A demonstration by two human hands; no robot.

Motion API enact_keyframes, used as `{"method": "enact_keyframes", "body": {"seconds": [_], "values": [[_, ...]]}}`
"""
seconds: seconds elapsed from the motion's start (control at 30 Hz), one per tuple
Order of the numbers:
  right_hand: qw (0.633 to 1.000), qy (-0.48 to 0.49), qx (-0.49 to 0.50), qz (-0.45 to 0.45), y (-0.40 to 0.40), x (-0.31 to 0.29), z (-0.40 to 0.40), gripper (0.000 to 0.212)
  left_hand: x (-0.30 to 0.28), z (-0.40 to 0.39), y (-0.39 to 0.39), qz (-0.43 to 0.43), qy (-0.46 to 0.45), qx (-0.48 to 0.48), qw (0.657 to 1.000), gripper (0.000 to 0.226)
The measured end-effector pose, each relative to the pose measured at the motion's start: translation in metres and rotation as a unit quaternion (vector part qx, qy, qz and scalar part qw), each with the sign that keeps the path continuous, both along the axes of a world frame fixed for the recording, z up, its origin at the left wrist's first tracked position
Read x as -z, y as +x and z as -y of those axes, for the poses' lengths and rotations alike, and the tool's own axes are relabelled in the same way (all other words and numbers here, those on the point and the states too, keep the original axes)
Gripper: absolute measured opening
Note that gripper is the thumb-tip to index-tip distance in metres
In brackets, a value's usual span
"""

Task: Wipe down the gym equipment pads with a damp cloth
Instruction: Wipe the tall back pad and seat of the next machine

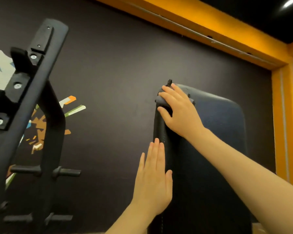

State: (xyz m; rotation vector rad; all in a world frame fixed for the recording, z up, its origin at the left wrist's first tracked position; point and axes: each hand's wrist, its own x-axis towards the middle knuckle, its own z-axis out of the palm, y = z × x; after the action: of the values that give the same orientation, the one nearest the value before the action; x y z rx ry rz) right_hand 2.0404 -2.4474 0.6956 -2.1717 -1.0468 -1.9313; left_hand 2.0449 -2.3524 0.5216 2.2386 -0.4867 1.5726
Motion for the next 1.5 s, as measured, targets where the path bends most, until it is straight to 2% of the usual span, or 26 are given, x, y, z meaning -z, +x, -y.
{"method": "enact_keyframes", "body": {"seconds": [0.13, 0.27, 0.4, 0.5, 0.57, 0.63, 0.7, 0.8, 0.9, 0.97, 1.1, 1.17, 1.27, 1.37, 1.43, 1.5], "values": [[0.987, -0.143, 0.073, 0.020, -0.005, 0.033, 0.007, 0.037, 0.002, -0.001, 0.001, -0.026, 0.005, 0.020, 0.999, 0.071], [0.958, -0.246, 0.145, 0.036, -0.010, 0.000, 0.015, 0.028, 0.006, -0.005, -0.001, -0.041, -0.008, 0.108, 0.993, 0.070], [0.971, -0.175, 0.163, -0.009, -0.017, -0.049, 0.007, 0.027, 0.006, -0.009, 0.004, -0.024, -0.008, 0.141, 0.990, 0.071], [0.979, -0.126, 0.159, -0.027, -0.021, -0.049, -0.003, 0.028, 0.009, -0.008, 0.011, 0.015, -0.005, 0.143, 0.990, 0.076], [0.958, -0.209, 0.196, -0.005, -0.023, -0.022, -0.008, 0.028, 0.010, -0.009, 0.013, 0.035, 0.005, 0.132, 0.991, 0.077], [0.916, -0.321, 0.241, 0.000, -0.025, 0.010, -0.013, 0.037, 0.010, -0.012, 0.015, 0.052, 0.015, 0.118, 0.991, 0.075], [0.893, -0.363, 0.265, -0.021, -0.028, 0.008, -0.012, 0.047, 0.012, -0.015, 0.018, 0.065, 0.023, 0.110, 0.992, 0.074], [0.901, -0.330, 0.281, -0.018, -0.021, -0.031, -0.020, 0.051, 0.015, -0.017, 0.023, 0.081, 0.021, 0.122, 0.989, 0.074], [0.924, -0.213, 0.314, -0.042, -0.017, -0.071, -0.031, 0.036, 0.016, -0.017, 0.025, 0.078, 0.013, 0.123, 0.989, 0.073], [0.933, -0.187, 0.307, -0.037, -0.014, -0.069, -0.034, 0.032, 0.016, -0.017, 0.025, 0.076, 0.011, 0.126, 0.989, 0.072], [0.906, -0.300, 0.300, 0.000, -0.023, -0.015, -0.028, 0.039, 0.015, -0.019, 0.026, 0.073, 0.014, 0.153, 0.985, 0.072], [0.885, -0.346, 0.310, -0.023, -0.027, -0.011, -0.026, 0.046, 0.015, -0.020, 0.026, 0.067, 0.018, 0.161, 0.985, 0.071], [0.885, -0.334, 0.321, -0.036, -0.030, -0.043, -0.032, 0.042, 0.017, -0.019, 0.027, 0.068, 0.015, 0.179, 0.981, 0.071], [0.915, -0.234, 0.329, -0.018, -0.026, -0.066, -0.036, 0.034, 0.020, -0.018, 0.029, 0.069, 0.000, 0.201, 0.977, 0.069], [0.918, -0.222, 0.329, -0.009, -0.024, -0.046, -0.036, 0.032, 0.021, -0.018, 0.029, 0.063, -0.006, 0.214, 0.975, 0.068], [0.904, -0.281, 0.324, -0.001, -0.026, -0.008, -0.032, 0.038, 0.020, -0.019, 0.027, 0.063, -0.002, 0.209, 0.976, 0.068]]}}
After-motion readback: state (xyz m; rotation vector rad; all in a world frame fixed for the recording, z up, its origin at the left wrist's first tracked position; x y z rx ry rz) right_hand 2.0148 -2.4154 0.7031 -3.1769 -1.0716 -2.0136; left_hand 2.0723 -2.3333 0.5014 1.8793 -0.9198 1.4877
